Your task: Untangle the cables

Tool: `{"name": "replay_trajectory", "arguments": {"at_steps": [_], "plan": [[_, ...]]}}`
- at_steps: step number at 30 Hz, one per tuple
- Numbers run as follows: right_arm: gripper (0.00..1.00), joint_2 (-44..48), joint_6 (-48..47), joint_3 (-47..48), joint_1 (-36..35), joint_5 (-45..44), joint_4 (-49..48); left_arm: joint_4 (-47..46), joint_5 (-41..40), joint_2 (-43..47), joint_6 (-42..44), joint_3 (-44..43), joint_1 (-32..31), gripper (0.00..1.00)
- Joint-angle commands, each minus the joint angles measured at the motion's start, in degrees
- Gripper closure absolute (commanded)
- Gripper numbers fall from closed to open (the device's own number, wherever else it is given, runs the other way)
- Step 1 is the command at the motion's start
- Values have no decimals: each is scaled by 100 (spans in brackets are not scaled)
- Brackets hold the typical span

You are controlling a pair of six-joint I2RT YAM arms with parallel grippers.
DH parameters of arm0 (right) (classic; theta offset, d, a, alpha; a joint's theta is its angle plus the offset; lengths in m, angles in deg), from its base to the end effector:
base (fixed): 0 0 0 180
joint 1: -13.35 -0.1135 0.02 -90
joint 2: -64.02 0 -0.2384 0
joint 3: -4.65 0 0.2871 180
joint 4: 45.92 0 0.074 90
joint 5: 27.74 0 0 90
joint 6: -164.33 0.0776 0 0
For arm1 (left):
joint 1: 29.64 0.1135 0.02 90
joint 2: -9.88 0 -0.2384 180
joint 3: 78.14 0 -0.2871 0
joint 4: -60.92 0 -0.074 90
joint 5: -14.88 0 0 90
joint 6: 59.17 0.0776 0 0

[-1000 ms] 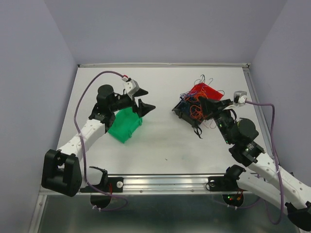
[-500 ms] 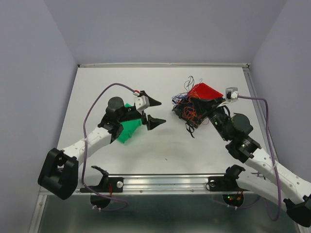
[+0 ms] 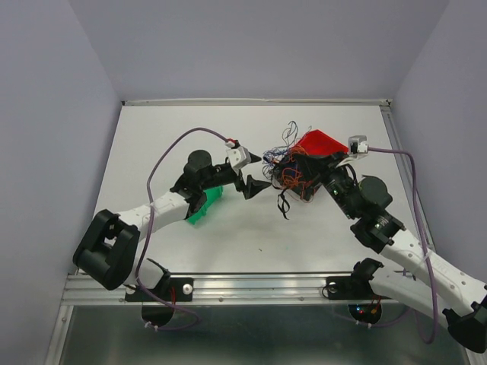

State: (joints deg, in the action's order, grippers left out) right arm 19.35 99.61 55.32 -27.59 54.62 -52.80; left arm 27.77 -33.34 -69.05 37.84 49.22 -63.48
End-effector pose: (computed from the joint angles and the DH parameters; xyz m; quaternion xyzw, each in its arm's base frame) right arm 0.2206 0.1777 0.3448 -0.0331 0.6232 0.3914 0.6762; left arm 0.2723 -0.2448 0.2361 0.4663 0.4878 -0.3923 0.6250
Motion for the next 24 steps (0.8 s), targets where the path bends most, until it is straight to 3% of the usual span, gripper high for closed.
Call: {"name": "replay_trajectory", "arguments": {"at_steps": [1,2,6,9,12,13,16,20,24], "plan": [[99,-60,91,367,-36,148,-540,-182,-197,-86,134,-476,-87,6],[99,-77,91,367,-36,157,-541,-103,-162,-122,256,-521,-96,13],[99,-16,56,314,-36,43,-523,205,-240,-236,415,-671,-105,68],[100,98,30,279,-36,-149,-418,442,-118,-219,582,-750,-105,100],[99,212,-67,340,-36,-842,29,934,-100,44,828,-811,-26,100],[99,247,-76,288,-36,-1497,231,1309,-109,289,898,-855,114,100],[100,458,-145,147,-36,-2379,452,2196,310,824,986,-1004,762,100],[100,555,-137,94,-45,-2830,611,3464,796,1476,1328,-1286,1476,100],[100,547,-67,112,-36,-2875,698,5017,369,2354,2442,-1374,2257,100]]}}
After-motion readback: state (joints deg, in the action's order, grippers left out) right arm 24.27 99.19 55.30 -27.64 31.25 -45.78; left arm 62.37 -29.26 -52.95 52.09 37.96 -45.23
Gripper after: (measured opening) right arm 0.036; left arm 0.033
